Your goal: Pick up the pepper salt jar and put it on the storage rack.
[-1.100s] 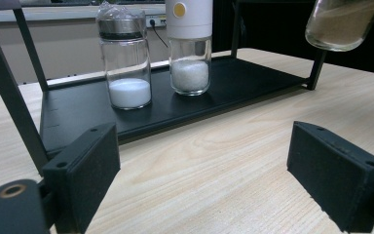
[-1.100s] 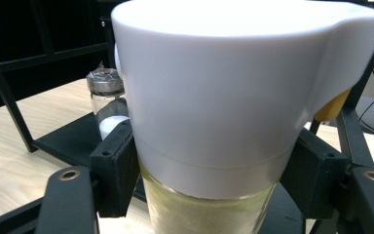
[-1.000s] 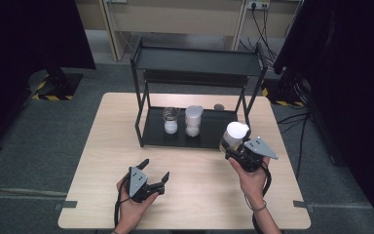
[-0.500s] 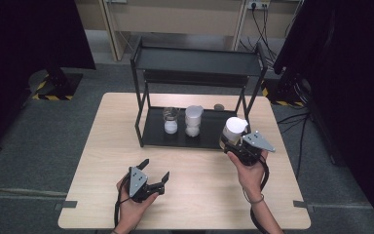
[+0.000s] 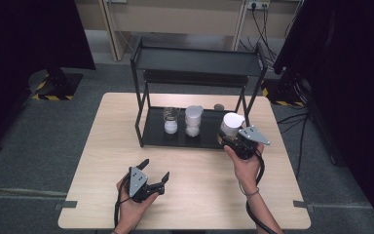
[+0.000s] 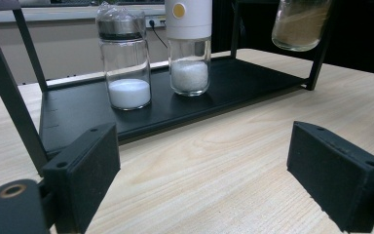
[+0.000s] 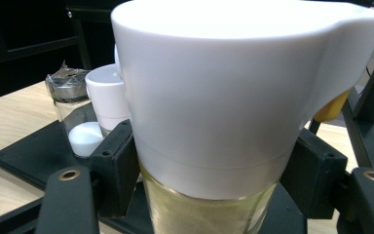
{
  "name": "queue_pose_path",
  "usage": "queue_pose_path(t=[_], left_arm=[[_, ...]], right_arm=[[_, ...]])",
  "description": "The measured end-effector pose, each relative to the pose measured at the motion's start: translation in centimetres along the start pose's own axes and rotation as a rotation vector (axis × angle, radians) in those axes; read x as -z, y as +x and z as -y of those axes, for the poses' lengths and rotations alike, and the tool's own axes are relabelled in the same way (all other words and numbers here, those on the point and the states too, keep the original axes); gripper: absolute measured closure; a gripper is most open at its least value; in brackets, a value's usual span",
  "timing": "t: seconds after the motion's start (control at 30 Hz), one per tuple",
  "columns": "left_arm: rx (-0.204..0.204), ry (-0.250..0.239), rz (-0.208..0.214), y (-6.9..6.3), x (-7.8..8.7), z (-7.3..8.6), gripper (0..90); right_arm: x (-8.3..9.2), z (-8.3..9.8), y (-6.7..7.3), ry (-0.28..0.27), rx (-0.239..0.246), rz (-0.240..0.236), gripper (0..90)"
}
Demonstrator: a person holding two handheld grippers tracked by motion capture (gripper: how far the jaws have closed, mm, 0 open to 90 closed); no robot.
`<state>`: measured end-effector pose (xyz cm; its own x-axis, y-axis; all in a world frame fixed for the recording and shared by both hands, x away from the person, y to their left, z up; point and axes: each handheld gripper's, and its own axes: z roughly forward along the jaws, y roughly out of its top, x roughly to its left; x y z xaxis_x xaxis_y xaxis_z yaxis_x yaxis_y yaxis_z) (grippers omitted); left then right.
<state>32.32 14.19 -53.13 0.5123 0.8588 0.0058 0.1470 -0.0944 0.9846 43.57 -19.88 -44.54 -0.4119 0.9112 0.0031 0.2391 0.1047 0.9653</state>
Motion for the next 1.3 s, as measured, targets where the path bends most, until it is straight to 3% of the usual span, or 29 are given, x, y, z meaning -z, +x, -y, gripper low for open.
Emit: queue_pose_path(t=[0.63,1.3], left_arm=[[-0.001,-0.001,0.001,0.0,0.0,0.0,11.7],[0.001,-0.002,0.004,0.0,0.0,0.0,11.7]], right_arm=[[-3.0,-0.8,-0.3,0.027,-0.008,0.035,30.7],[-6.3,-0.3,-0.4,0.08,-0.01,0.06,30.7]])
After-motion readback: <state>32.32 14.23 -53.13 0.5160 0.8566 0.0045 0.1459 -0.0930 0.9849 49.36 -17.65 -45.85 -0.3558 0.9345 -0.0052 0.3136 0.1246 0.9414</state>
